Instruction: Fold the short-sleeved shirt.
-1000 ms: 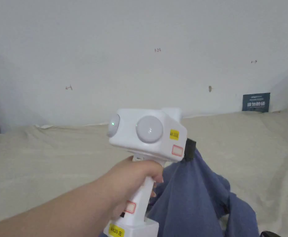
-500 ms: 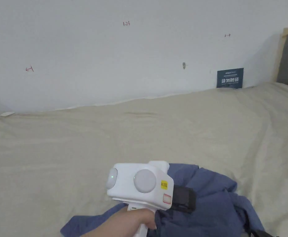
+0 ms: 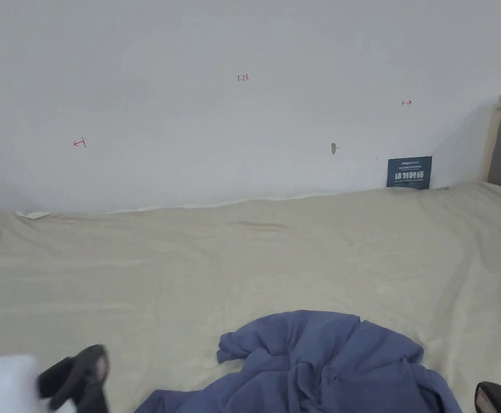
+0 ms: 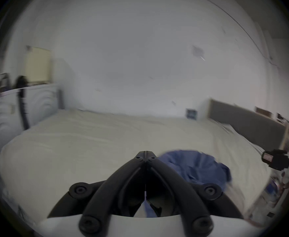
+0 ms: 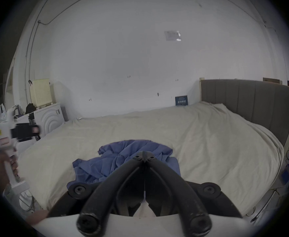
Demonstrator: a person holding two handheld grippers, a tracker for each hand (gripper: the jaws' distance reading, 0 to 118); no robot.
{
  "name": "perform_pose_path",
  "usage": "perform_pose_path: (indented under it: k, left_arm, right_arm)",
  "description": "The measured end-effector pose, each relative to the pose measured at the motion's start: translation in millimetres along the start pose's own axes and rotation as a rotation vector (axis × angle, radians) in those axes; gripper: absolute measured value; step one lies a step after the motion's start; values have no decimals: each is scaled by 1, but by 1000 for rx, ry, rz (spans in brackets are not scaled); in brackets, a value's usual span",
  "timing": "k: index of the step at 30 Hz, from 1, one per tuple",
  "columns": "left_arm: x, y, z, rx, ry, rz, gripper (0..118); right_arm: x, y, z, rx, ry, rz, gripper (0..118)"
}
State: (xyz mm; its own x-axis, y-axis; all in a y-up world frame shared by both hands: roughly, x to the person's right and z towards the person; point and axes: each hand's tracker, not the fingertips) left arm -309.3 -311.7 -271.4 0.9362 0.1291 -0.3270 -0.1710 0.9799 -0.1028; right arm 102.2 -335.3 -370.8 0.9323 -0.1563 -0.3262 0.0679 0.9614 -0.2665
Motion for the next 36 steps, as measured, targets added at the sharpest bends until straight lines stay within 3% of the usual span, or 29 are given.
perform_pose_path:
  k: [3, 12, 18, 20, 24, 28, 29, 31, 32, 33, 36]
  left_arm:
    - [-12, -7, 30, 21, 182, -25, 0]
    - [0, -4, 30, 58, 158, -114, 0]
    - [22, 3, -5, 70, 130, -147, 0]
    - [22, 26, -52, -132, 100, -140, 0]
    - [-4, 23, -168, -613, -168, 155, 0]
    - [-11, -21, -239, -866, -76, 107, 0]
    - [-10, -31, -247, -889, -55, 91, 3]
    - [-9, -49, -267, -934, -40, 55, 89]
    - [-10, -58, -275, -974, -21, 44, 118]
    - [-9, -63, -280, -888, -13, 73, 113]
    - [-7, -85, -302, -993, 40, 45, 113]
  right_arm:
    - [-7, 1, -5, 7, -17, -1, 0]
    - [-17, 5, -10, 21, 1, -13, 0]
    - [-17, 9, -16, 55, -9, -4, 0]
    - [-16, 12, -18, 52, -7, -10, 0]
    - [-15, 13, -27, -27, 21, -33, 0]
    - [-14, 1, -33, -73, 48, -45, 0]
    - [-13, -4, -35, -87, 52, -39, 0]
    - [-13, -13, -41, -137, 53, -32, 0]
    - [-14, -17, -44, -174, 54, -38, 0]
    - [-15, -22, -46, -206, 63, -47, 0]
    - [-14, -35, -49, -239, 70, -54, 0]
